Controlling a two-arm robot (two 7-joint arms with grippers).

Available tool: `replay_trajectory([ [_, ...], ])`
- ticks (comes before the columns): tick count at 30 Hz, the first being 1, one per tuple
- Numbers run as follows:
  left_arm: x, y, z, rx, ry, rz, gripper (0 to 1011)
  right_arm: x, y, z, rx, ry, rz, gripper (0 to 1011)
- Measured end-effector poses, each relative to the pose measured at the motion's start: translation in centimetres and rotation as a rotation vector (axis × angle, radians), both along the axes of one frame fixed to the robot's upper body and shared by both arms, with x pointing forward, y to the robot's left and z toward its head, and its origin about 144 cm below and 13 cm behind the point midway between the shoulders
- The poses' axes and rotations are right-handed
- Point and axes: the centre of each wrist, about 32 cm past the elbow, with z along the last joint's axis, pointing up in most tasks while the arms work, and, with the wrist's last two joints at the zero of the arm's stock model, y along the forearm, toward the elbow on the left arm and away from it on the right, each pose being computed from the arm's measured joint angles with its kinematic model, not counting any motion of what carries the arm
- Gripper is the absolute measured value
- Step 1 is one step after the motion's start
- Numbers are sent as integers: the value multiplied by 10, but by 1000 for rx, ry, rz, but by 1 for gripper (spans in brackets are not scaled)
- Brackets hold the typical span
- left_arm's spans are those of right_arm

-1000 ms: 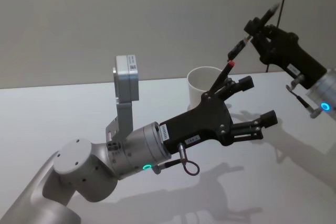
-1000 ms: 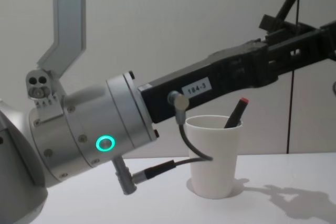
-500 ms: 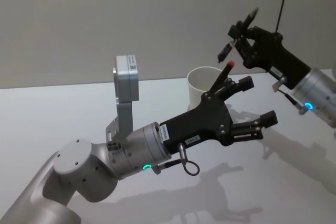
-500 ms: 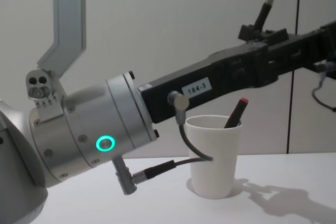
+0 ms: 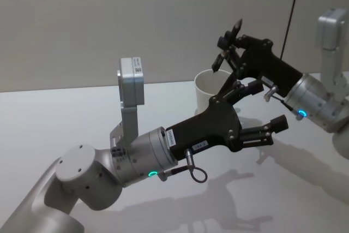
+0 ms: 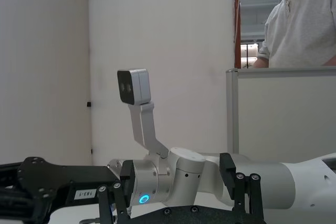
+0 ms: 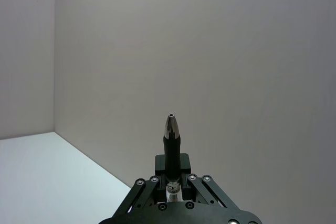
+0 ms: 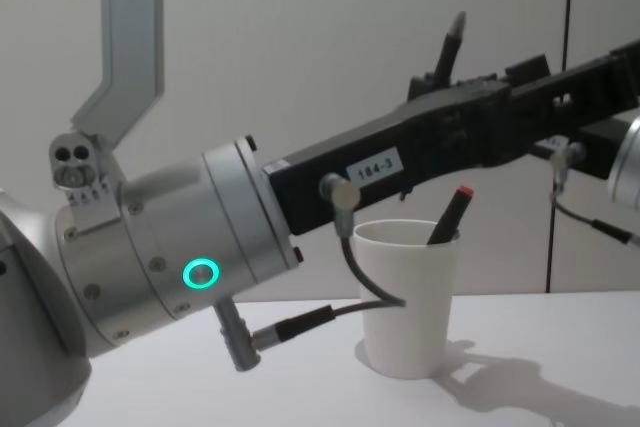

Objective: Place the pen into the pen holder.

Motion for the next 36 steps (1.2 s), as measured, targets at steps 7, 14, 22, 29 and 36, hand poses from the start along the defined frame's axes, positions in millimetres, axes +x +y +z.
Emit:
replay_trajectory([
  [7, 0, 0, 0, 0, 0, 0, 1001, 1, 7, -2, -51, -6, -9, 132],
  [14, 0, 0, 0, 0, 0, 0, 1001, 0, 12, -4, -100, -13, -39, 132],
  [22, 0, 0, 0, 0, 0, 0, 1001, -3, 15, -7, -131, -18, -64, 132],
  [29, 0, 0, 0, 0, 0, 0, 1001, -6, 17, -9, -144, -6, -77, 132],
  [36, 0, 0, 0, 0, 0, 0, 1001, -10, 19, -12, -152, 22, -95, 132],
])
